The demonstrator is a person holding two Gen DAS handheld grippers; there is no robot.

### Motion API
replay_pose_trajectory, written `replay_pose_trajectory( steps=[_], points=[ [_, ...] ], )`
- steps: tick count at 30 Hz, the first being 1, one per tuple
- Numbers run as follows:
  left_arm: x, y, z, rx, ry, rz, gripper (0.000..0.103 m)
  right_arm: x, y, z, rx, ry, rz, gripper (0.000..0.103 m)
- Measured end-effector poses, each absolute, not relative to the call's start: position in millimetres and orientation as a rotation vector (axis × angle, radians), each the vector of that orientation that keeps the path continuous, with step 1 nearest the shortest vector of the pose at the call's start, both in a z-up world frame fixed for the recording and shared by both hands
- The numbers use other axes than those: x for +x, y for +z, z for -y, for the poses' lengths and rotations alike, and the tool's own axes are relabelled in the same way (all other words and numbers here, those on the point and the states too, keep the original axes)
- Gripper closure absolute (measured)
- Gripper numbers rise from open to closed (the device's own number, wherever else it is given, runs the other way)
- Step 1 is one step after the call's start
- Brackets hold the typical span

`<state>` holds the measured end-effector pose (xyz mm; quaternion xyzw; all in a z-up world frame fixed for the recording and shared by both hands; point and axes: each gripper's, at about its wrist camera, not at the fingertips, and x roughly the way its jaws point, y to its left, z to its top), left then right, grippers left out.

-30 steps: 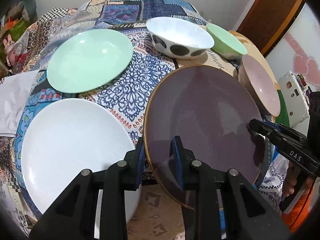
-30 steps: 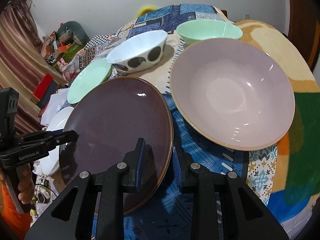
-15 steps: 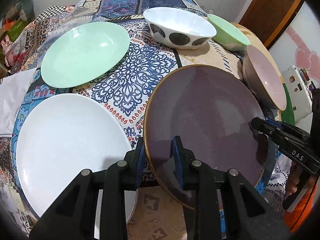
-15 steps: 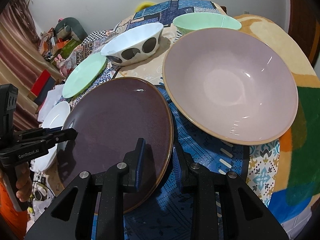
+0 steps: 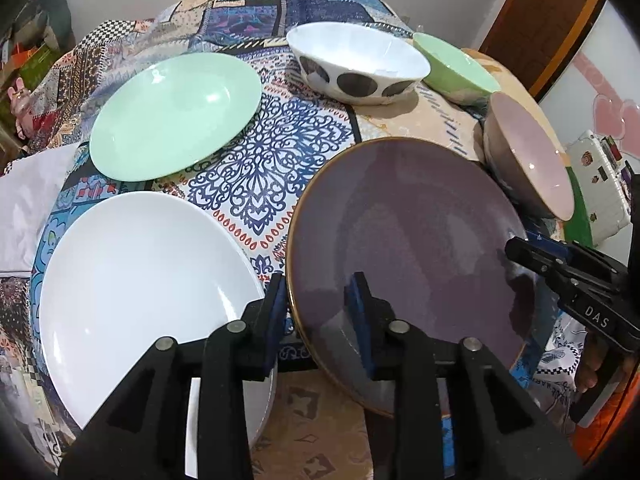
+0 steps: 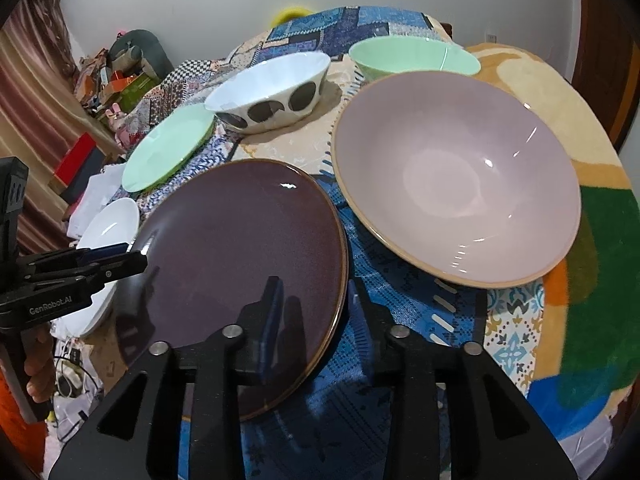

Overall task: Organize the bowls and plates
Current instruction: 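Lower the dark purple plate onto the cover and open both grippers, then close both grippers on the rim of the white plate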

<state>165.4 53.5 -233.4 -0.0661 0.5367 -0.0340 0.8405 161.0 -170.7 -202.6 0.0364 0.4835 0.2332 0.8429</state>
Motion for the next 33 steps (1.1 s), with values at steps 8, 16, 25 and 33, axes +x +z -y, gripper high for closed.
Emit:
replay_pose_trajectory(
  steps=[8,16,25,33],
  points=[
    [146.1,-199.9,-52.8,-0.14,-0.074,-1.038,0.044,149.3,-177.4,170.3,0.06,0.493,-0.955,0.048],
    [119.8,-167.2,-69.2,-0.157,-0.035,-0.952,0.019,138.6,-153.4,159.7,0.059,0.513,-0.893,0.036],
    [85.3,-154.7,-117.6,-0.18,0.061,-0.902,0.015,129.3,-138.2,122.1,0.013,0.564,-0.844,0.032],
    [62.6,-164.4,-168.3,-0.205,0.162,-0.915,0.015,130.2,-142.1,76.3,-0.035,0.628,-0.849,0.032]
  ],
)
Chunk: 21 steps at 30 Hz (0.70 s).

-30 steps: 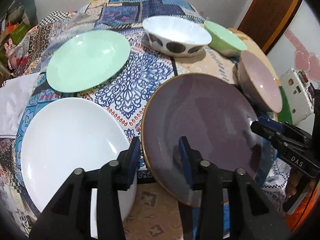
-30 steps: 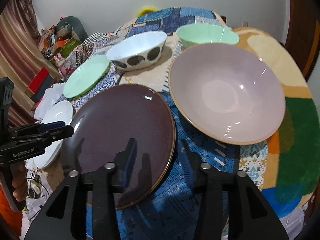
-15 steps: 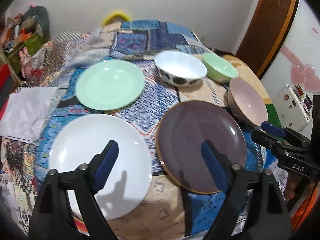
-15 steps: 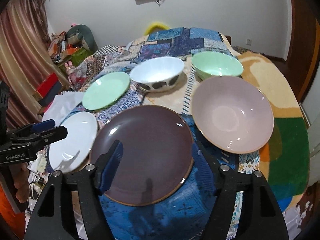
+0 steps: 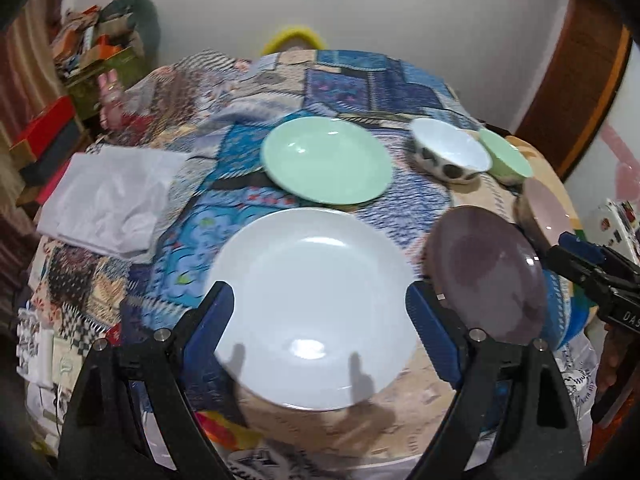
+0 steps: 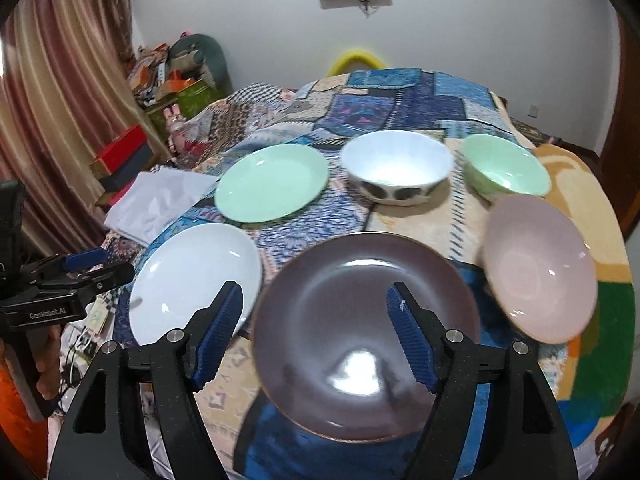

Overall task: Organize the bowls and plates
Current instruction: 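Close both grippers on the rim of the white plate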

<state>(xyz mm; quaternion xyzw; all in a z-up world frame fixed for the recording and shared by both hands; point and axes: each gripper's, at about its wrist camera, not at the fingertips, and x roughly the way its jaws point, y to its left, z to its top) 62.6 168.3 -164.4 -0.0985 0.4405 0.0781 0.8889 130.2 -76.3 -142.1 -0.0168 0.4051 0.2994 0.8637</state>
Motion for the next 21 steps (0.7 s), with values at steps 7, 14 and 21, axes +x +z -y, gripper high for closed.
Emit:
replay_pose_trajectory(
  steps=[7,14,21],
  points=[
    [53.9,-185.0,-205.0,-0.247,0.216,-0.936,0.015,138.2,-157.1,35.3,-0.095,0.678,-0.893,0.032],
    [55.7,-208.2,-228.6,-0.265,0.224,-0.972,0.018,149.3,-175.3,3.3,-0.144,0.711,-0.939,0.032],
    [58.6,-229.7,-246.0,-0.322,0.21,-1.018,0.038,164.7,-189.7,-16.7,-0.172,0.753,-1.002,0.061]
  ],
)
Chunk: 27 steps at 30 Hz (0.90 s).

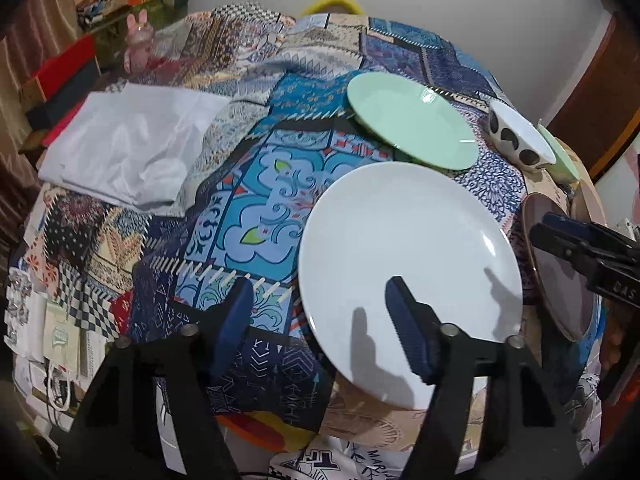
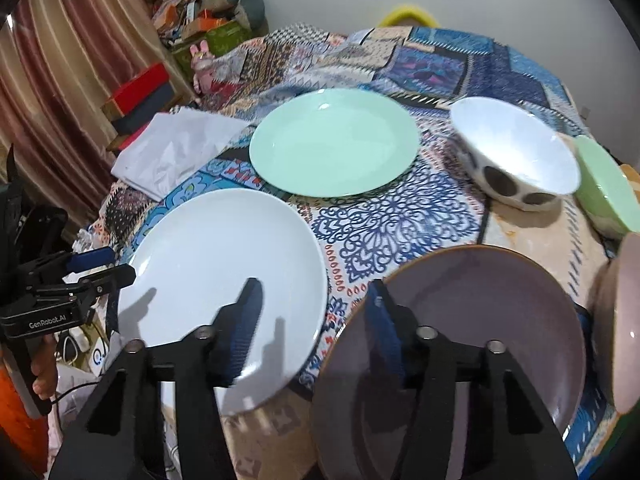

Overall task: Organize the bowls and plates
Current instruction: 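Close both grippers on the rim of the white plate, then lift the white plate with both grippers over the dark purple plate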

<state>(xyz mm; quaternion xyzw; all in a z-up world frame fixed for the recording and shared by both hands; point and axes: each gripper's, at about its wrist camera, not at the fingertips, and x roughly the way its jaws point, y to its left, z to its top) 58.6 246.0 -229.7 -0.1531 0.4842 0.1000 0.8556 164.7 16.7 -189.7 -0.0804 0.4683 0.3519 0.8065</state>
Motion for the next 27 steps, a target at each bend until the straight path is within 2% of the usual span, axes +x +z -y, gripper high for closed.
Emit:
replay_pose_trajectory(
  steps=[5,8,17,27],
  points=[
    [58.1,-240.7,-252.3,-0.356,0.197,-1.047,0.057,172.1,-200.5,-26.9,-0.201,0.764,-1.042,0.071],
    [57.6,-245.9,-252.8,-0.372,0.185,-1.059,0.064,175.8,-206.7,-31.1,-0.211,0.778,-1.071,0.074],
    [54.2,-253.1,-247.9,-0.412,0.156,-1.071,0.066,179.5,-217.0,-45.4,-0.258,0.798,-1.121,0.08],
    [55.1,-259.0,-238.9,-0.446,0.111,-1.088,0.066,184.9,-222.9,-49.9,-0.261,0.83,-1.132,0.077]
  ],
)
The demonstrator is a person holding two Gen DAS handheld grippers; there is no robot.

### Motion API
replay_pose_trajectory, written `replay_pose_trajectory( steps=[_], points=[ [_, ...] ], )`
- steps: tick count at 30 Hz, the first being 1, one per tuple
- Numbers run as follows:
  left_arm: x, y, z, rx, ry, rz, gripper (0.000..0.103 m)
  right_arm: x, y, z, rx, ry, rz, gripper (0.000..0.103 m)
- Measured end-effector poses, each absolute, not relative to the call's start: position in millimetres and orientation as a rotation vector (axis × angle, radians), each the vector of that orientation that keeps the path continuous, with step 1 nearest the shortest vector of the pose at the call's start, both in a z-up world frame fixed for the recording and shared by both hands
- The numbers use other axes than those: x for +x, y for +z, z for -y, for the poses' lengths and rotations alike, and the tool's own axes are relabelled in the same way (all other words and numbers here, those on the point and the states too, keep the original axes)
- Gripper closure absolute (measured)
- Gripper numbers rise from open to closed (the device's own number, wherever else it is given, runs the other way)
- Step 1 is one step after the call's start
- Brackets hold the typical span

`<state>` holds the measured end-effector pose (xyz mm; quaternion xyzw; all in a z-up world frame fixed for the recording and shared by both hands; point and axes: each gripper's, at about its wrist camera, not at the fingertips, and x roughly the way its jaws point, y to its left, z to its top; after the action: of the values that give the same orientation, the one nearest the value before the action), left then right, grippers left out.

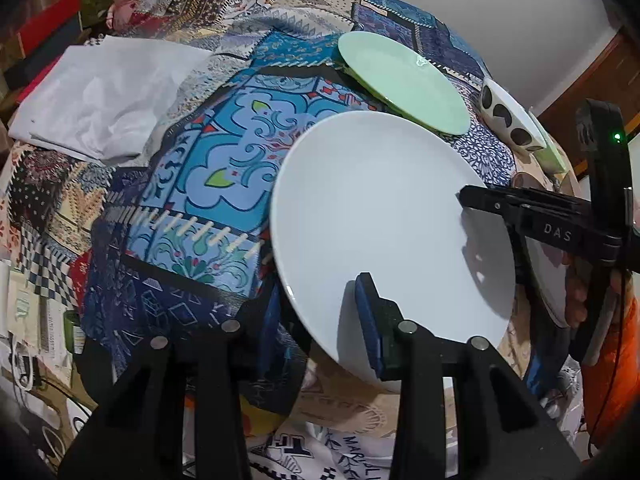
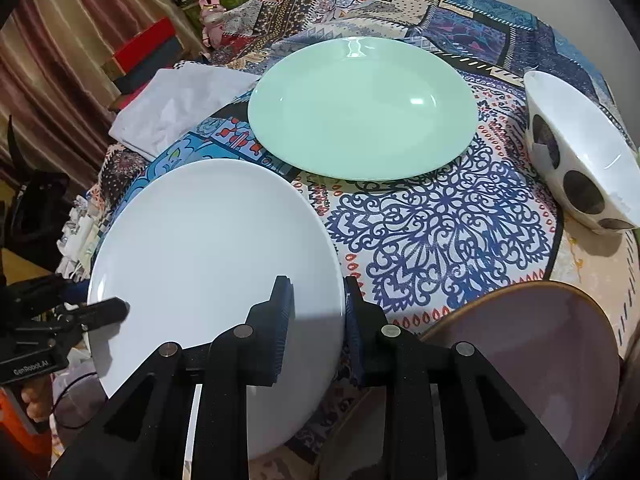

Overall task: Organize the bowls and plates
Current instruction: 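Lift the white plate with both grippers over the dark purple plate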

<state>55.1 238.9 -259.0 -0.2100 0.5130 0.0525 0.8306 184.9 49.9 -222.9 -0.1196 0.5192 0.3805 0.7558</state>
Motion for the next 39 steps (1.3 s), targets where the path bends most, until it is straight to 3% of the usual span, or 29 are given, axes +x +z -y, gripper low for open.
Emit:
replay_pose_trajectory(
  steps=[23,39],
  points=[
    [63.1,-247.2,-234.8,-0.509,0.117,-1.091,0.066,176.3,-203.8,-22.8,-0.172,0.817,-1.093,0.078],
    [82.3,-206.0,-200.4,-0.415,0.065,-1.029,0.066,169.5,-176.7,27.9,-0.07,0.744,-1.027,0.078]
  ],
)
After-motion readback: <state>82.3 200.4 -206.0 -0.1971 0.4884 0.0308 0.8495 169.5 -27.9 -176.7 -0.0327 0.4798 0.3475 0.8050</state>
